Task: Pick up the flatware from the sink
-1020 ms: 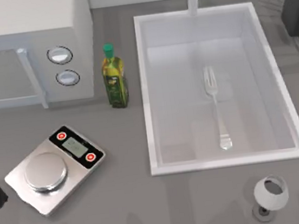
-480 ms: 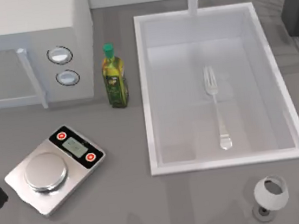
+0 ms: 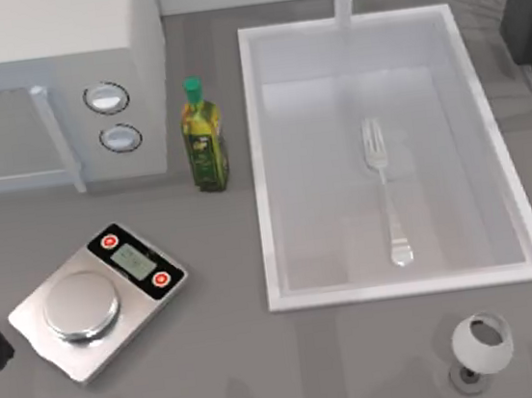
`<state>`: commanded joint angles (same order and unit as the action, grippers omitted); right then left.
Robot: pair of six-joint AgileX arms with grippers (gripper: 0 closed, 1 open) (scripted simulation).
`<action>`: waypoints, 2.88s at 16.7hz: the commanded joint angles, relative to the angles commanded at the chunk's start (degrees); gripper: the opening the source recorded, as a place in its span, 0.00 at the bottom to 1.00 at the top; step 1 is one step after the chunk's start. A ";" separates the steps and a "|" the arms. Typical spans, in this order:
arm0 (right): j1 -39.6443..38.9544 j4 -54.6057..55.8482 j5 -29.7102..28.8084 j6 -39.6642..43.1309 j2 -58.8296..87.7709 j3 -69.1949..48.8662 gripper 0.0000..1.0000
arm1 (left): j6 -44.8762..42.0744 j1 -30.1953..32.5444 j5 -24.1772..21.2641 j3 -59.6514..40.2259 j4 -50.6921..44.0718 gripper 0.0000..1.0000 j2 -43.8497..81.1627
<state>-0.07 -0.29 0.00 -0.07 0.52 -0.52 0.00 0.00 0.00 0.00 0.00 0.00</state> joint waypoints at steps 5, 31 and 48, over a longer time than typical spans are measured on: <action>-1.41 -6.03 -0.06 -1.44 10.93 -10.80 1.00 | 0.00 0.00 0.00 0.00 0.00 1.00 0.00; -19.38 -81.23 -0.50 -20.65 145.84 -141.67 1.00 | 0.00 0.00 0.00 0.00 0.00 1.00 0.00; -20.22 -69.89 -0.54 -21.76 156.10 -136.59 1.00 | 0.00 0.00 0.00 0.00 0.00 1.00 0.00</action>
<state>-20.29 -70.18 -0.54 -21.83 156.63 -137.10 0.00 0.00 0.00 0.00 0.00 0.00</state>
